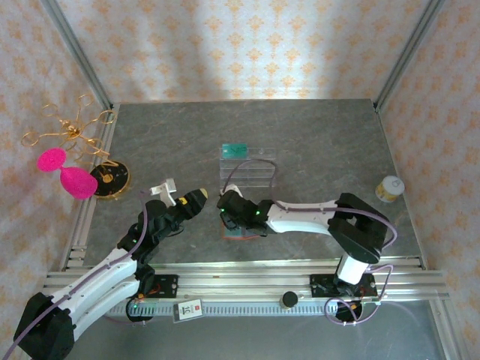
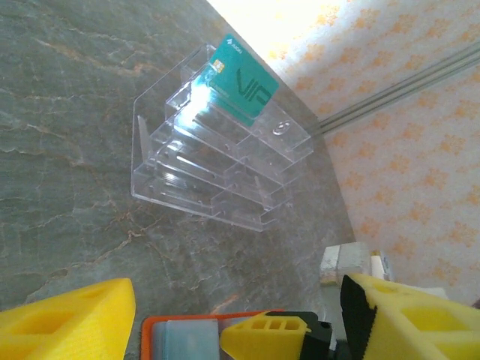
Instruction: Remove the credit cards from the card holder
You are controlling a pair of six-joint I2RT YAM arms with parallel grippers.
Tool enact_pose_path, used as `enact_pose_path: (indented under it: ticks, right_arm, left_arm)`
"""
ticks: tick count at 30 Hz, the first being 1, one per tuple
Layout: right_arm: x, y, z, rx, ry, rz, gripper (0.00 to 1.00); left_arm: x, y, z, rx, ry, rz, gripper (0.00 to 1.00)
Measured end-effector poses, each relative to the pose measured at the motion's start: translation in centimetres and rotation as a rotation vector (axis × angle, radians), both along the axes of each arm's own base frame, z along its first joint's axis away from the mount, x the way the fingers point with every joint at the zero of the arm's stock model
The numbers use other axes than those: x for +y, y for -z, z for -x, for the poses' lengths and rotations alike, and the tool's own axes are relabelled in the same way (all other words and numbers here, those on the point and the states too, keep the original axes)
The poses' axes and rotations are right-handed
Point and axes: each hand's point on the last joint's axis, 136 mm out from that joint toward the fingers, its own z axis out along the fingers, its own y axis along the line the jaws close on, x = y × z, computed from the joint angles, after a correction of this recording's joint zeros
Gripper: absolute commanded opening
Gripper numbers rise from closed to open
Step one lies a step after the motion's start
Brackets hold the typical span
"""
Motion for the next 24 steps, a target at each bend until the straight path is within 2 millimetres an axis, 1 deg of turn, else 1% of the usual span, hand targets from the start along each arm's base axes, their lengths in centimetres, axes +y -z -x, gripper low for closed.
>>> enact_pose_path:
  ticks: [3, 6, 8, 10, 13, 15, 19, 21, 24]
  right_arm:
    - [-0.4, 1.2, 0.0, 0.005, 0.012, 0.037, 0.39]
    - [-0.7, 2.3, 0.3, 0.018, 0.015, 0.074, 0.34]
    - [-0.7, 2.8, 0.5, 0.018, 0.019, 0.083, 0.23]
    - [-0.6, 2.7, 0.4, 0.017, 0.031, 0.076, 0.12]
    - [-0.8, 2.8, 0.3, 0.014, 0.057, 0.066, 0.00]
    - [-0.9, 2.6, 0.3, 0.008, 0.070, 0.042, 0.00]
    - [-1.3, 2.3, 0.7, 0.005, 0.090, -0.029, 0.00]
    - [-1.4, 2.0, 0.9, 0.005, 0.098, -0.070, 0.00]
    - [-1.5, 1.3, 1.2, 0.006, 0.108, -0.134, 0.00]
  left_arm:
    - [0.1, 0.4, 0.1, 0.015, 0.000, -0.013, 0.68]
    - [0.1, 0.7, 0.2, 0.020, 0.002, -0.022, 0.66]
    - [0.1, 0.7, 0.2, 0.019, 0.006, -0.026, 0.63]
    - [0.1, 0.7, 0.2, 0.018, 0.008, -0.028, 0.59]
    - [-0.1, 1.2, 0.3, 0.032, 0.021, -0.039, 0.49]
    - [-0.3, 1.9, 0.4, 0.054, 0.033, -0.044, 0.44]
    - [-1.0, 3.9, 0.7, 0.116, 0.067, -0.054, 0.31]
    - [-1.5, 4.9, 1.1, 0.145, 0.089, -0.064, 0.27]
    - [-3.0, 5.8, 1.8, 0.168, 0.144, -0.079, 0.18]
